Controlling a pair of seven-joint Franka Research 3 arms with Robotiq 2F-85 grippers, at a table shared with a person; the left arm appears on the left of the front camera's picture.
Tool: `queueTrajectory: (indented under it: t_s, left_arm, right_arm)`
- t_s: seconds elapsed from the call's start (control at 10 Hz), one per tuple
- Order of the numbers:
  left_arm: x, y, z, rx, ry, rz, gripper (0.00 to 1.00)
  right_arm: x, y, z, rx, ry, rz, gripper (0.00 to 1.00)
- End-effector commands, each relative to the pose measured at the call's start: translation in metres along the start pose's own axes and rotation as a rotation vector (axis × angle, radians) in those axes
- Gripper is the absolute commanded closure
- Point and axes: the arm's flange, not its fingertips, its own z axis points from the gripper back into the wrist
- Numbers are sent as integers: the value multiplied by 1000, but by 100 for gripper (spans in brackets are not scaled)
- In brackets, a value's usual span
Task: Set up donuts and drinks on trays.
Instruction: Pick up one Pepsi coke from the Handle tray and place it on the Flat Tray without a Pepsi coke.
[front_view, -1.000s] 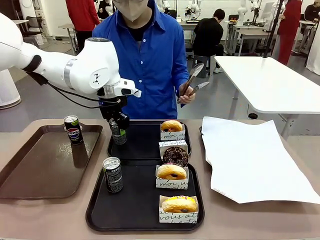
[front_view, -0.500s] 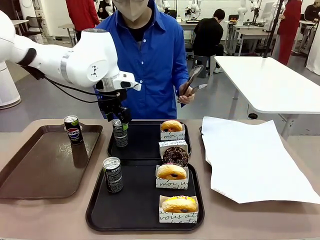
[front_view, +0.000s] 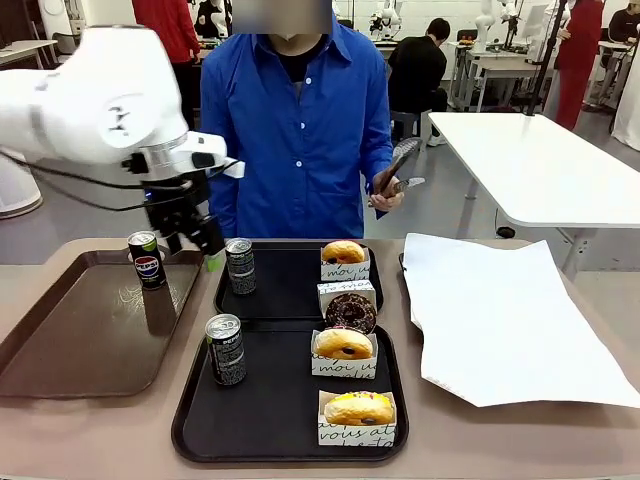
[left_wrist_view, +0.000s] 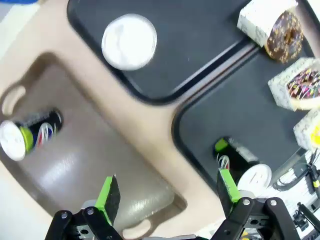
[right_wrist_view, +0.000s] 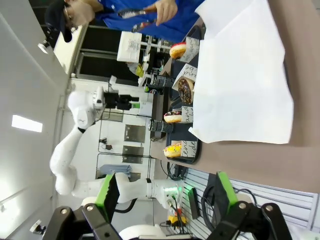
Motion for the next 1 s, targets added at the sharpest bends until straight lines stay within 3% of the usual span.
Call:
queueTrajectory:
  t_s: [0.0,0.3,0.4,0.9]
  left_arm:
    - [-50,9,6,-13,-16,33,0]
    - [-111,27,13,18,-30,110,0]
    - [-72,19,9,12,-15,80,0]
    - [-72,19,9,12,-15,80,0]
  right_arm:
    - [1,0,0,14,-10,19,0]
    - [1,0,0,14,-10,19,0]
    - [1,0,0,14,-10,19,0]
    - [1,0,0,14,-10,19,0]
